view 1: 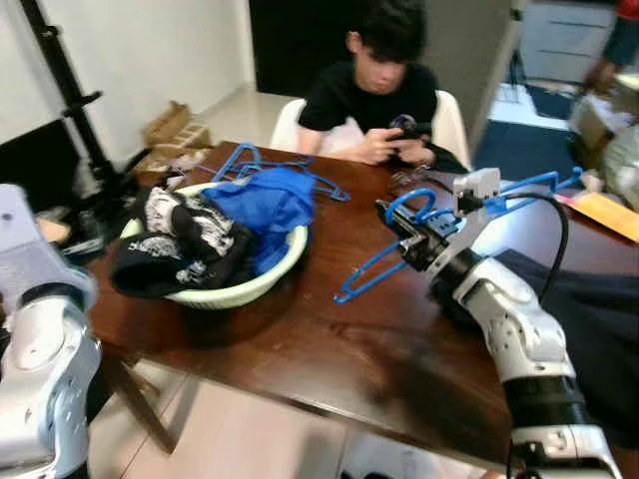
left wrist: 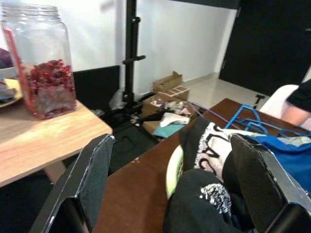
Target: Hang hanger
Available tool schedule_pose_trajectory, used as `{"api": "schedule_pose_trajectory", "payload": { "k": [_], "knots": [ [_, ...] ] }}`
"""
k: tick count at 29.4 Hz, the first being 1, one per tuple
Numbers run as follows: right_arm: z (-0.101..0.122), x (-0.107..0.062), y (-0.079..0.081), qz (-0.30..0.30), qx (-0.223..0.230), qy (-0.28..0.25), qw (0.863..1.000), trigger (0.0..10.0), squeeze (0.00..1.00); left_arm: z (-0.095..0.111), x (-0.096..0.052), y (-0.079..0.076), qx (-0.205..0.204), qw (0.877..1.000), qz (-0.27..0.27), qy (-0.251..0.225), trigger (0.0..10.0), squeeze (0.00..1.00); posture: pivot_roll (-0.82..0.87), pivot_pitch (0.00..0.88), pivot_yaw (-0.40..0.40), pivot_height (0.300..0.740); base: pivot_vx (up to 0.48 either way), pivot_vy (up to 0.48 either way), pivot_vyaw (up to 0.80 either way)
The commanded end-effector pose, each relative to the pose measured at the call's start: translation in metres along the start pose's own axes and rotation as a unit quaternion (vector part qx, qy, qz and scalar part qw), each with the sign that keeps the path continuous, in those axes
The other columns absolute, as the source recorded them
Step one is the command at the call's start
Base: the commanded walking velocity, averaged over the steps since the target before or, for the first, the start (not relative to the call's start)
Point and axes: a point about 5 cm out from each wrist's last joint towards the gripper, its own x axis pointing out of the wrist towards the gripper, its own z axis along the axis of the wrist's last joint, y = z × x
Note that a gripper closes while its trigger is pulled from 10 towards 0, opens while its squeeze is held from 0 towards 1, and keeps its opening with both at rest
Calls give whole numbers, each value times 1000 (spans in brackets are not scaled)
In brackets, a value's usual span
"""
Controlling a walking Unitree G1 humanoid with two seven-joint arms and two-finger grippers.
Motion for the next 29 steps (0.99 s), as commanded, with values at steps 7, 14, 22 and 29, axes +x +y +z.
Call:
{"api": "schedule_pose_trajectory", "payload": {
  "k": [7, 14, 22, 29],
  "knots": [
    [-3, -7, -10, -27, -14, 5, 1000, 10000, 0, -16, -1, -2, -35, 999, -34, 17, 10000, 0, 130, 30, -27, 735, 0, 0, 800],
    [-3, -8, -13, -40, -1, -1, 999, 10000, 0, -35, -4, -8, -35, 995, -68, 64, 10000, 0, 124, 31, -27, 735, 0, 0, 457],
    [-5, -7, -15, -51, 6, -2, 999, 10000, 0, -51, -1, -1, -14, 977, -186, 100, 10000, 0, 120, 29, -31, 735, 0, 0, 0],
    [-7, -8, -16, -51, 8, -2, 999, 10000, 0, -55, 15, 17, -23, 975, -198, 97, 10000, 0, 111, 24, -32, 735, 0, 0, 0]
  ]
}}
